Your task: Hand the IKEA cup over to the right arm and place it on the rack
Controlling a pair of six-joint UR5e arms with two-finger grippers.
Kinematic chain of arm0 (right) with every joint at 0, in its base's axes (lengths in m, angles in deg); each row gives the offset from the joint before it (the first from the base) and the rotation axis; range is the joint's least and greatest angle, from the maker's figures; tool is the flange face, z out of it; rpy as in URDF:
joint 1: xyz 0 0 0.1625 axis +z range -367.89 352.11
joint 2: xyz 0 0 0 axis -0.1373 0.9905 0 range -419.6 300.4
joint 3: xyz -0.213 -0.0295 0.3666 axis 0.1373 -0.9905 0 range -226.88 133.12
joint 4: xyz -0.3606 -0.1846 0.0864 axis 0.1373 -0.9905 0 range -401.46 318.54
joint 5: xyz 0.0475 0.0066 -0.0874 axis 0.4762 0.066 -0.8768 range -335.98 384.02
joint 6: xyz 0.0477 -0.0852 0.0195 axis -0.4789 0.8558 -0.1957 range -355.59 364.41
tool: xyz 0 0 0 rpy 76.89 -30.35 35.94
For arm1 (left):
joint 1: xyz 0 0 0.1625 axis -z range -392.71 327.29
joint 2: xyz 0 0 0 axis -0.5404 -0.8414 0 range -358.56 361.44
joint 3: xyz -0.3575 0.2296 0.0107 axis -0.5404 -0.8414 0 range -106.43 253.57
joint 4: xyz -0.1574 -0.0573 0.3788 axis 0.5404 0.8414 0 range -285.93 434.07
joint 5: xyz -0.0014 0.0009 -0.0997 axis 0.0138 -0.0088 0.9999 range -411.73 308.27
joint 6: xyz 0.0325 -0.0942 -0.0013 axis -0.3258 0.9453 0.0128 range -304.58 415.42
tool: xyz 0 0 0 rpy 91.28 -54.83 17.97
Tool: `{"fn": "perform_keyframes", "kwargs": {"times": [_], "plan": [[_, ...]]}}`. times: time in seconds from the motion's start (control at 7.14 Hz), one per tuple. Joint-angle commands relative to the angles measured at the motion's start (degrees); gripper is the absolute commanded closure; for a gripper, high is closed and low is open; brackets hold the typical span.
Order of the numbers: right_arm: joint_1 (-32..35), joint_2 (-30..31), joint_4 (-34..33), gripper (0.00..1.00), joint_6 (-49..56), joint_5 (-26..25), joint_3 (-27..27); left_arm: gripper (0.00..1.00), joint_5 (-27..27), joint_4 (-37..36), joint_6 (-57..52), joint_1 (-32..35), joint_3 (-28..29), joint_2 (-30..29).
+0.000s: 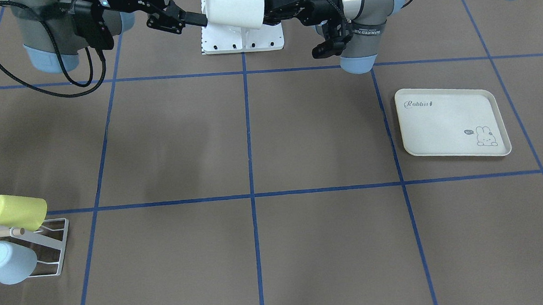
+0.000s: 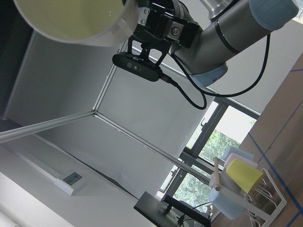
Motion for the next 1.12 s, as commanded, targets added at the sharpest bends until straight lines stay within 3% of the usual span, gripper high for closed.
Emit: {"fn": "perform_keyframes", "kwargs": {"times": [0.0, 0.98], "plan": [[-0.23, -0.14, -0.34, 0.03, -0.24, 0.15, -0.21, 1.00, -0.01, -0.18, -0.07, -0.68, 0.09, -0.02], [-1.99, 0.39, -0.61, 0.06, 0.37, 1.03, -1.53, 1.00, 0.08, 0.08, -0.60, -1.47, 1.68, -0.45]]}}
